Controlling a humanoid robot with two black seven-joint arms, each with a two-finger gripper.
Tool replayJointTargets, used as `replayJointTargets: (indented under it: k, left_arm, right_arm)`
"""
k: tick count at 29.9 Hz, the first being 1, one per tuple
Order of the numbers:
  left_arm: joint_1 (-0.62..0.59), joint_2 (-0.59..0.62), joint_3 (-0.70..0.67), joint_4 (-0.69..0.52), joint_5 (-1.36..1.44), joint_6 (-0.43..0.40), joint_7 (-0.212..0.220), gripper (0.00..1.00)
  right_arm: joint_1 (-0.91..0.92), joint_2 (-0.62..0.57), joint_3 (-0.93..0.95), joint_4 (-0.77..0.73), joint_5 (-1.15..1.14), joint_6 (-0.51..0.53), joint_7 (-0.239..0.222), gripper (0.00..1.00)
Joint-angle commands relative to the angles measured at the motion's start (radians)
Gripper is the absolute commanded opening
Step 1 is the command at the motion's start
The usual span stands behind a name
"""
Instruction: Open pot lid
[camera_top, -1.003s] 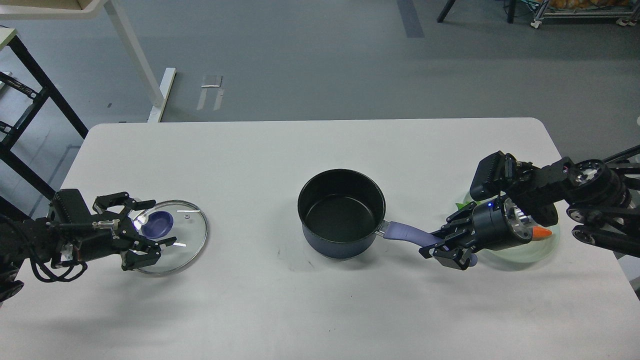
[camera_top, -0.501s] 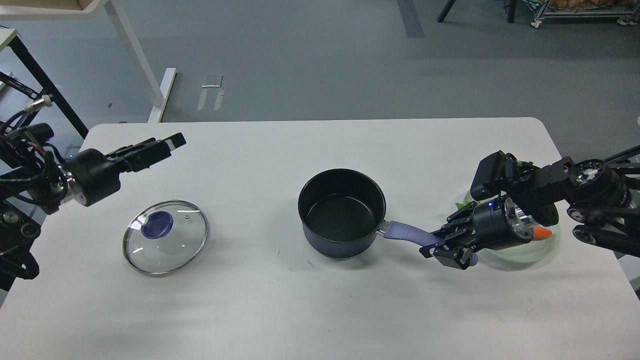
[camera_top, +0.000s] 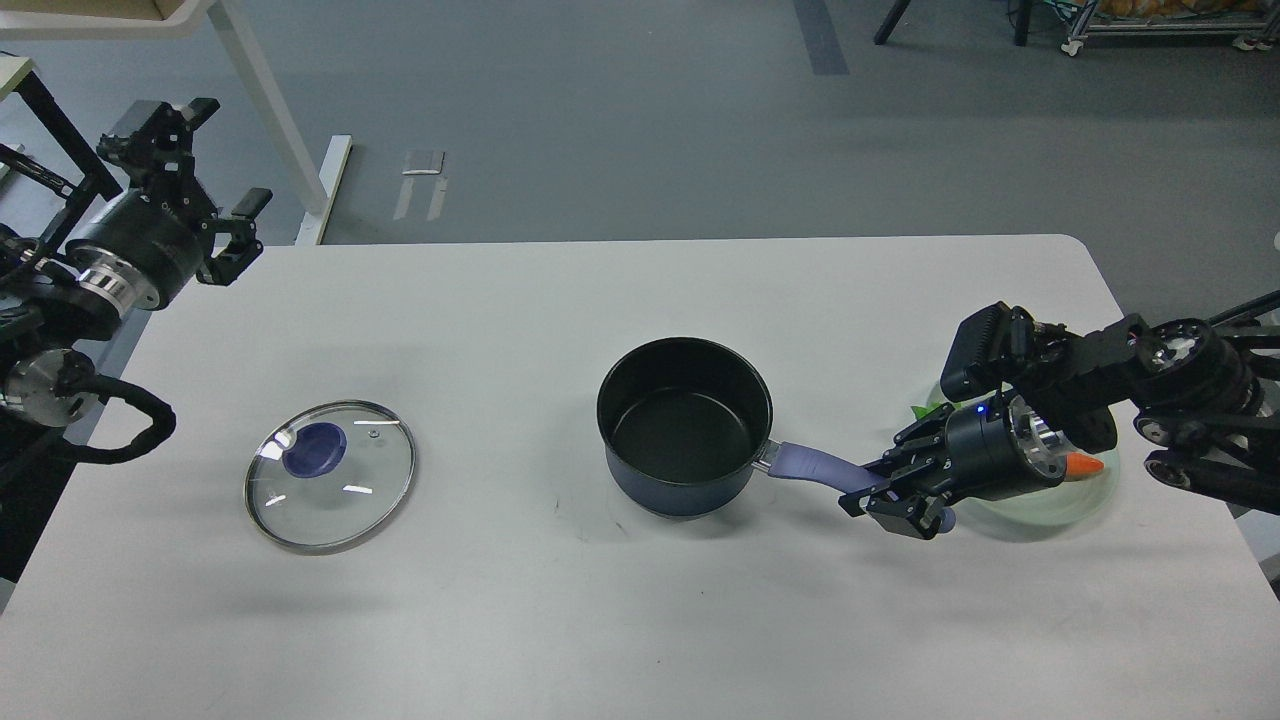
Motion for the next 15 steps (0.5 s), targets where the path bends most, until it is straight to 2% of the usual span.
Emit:
replayJointTargets:
  k: [1, 4, 6, 11, 13, 15]
  left_arm:
    - [0.021, -0.037, -0.042, 0.052, -0.013, -0.047, 0.045, 0.99]
    - [0.024, -0.039, -0.045, 0.052, -0.013, -0.05, 0.05, 0.99]
    - [0.024, -0.039, -0.045, 0.052, -0.013, -0.05, 0.05, 0.99]
    - [0.023, -0.039, -0.047, 0.049, -0.013, -0.053, 0.051, 0.99]
    - [0.023, -0.039, -0.045, 0.048, -0.013, -0.053, 0.051, 0.99]
    - [0.023, -0.037, -0.045, 0.045, -0.013, -0.055, 0.053, 0.99]
  right_arm:
    - [0.0, -0.001, 0.0, 0.0, 0.0, 0.0, 0.0, 0.36]
    - [0.0, -0.003, 0.0, 0.0, 0.0, 0.0, 0.0, 0.41]
    - [0.002, -0.003, 0.0, 0.0, 0.001, 0.0, 0.0, 0.56]
    - [0.009, -0.004, 0.002, 0.002, 0.006, 0.0, 0.0, 0.82]
    - [0.012, -0.007, 0.002, 0.002, 0.009, 0.0, 0.0, 0.96]
    - [0.017, -0.015, 0.003, 0.006, 0.012, 0.0, 0.0, 0.97]
